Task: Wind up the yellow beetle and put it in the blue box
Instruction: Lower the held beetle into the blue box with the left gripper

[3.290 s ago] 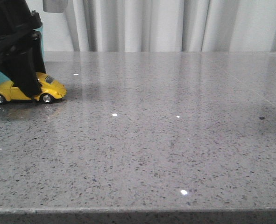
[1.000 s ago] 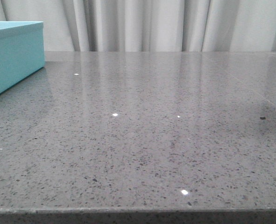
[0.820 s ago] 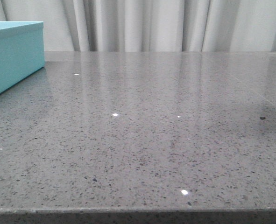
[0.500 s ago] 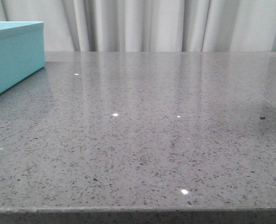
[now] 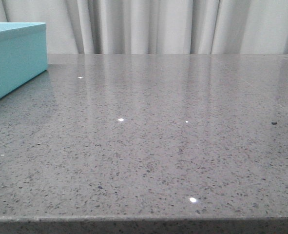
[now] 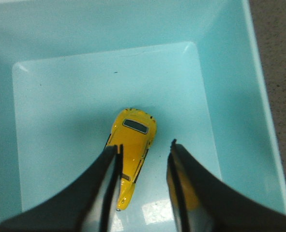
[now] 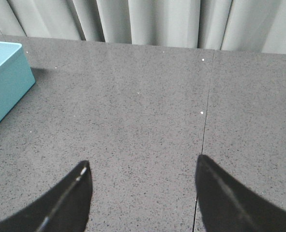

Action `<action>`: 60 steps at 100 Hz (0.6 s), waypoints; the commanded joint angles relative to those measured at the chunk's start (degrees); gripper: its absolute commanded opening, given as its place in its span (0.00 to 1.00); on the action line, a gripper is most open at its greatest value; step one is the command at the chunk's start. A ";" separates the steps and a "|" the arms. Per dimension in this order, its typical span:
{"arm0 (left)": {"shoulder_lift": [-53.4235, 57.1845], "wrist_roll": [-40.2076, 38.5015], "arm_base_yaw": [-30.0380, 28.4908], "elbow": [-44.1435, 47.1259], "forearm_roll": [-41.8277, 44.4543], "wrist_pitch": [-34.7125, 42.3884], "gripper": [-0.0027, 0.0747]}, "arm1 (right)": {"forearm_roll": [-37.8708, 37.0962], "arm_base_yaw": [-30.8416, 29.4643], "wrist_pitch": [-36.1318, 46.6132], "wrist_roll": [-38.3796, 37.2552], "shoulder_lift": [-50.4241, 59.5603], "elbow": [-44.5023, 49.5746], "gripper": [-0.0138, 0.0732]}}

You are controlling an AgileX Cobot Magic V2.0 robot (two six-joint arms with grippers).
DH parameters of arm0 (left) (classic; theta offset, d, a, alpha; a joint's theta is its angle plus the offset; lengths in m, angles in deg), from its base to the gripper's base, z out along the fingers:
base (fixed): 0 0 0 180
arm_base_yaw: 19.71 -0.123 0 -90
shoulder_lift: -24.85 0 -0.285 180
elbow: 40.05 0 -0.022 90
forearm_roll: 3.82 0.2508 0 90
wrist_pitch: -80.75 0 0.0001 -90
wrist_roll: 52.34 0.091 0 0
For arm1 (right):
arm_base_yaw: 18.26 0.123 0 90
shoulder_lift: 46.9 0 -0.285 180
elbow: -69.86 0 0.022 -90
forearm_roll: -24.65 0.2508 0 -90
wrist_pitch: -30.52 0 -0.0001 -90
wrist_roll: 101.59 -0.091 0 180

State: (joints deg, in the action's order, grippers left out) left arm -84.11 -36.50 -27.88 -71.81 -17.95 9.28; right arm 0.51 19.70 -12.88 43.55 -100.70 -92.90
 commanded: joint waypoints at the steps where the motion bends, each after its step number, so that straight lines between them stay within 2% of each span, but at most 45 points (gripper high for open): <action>1: 5.10 0.54 0.01 -1.71 -2.58 1.73 0.16 | -2.45 0.01 5.11 0.30 2.80 0.55 0.63; 12: 7.80 3.13 0.01 -1.71 -4.45 1.47 0.02 | -2.49 0.01 5.16 0.30 5.17 2.66 0.46; 27: 11.04 4.85 0.01 -1.27 -6.79 0.03 0.01 | -2.94 0.01 6.05 0.30 8.17 5.64 0.22; 39: 14.90 4.97 0.01 2.53 -7.43 1.43 0.01 | -3.06 0.01 6.17 0.30 10.01 7.62 0.08; 60: 24.68 6.56 0.01 17.90 -7.68 9.42 0.01 | -3.21 0.01 7.80 0.30 12.40 10.68 0.08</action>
State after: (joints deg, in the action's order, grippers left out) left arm -65.21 -31.04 -27.88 -58.45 -23.54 12.32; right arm -0.42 19.70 -10.18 43.55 -89.01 -81.85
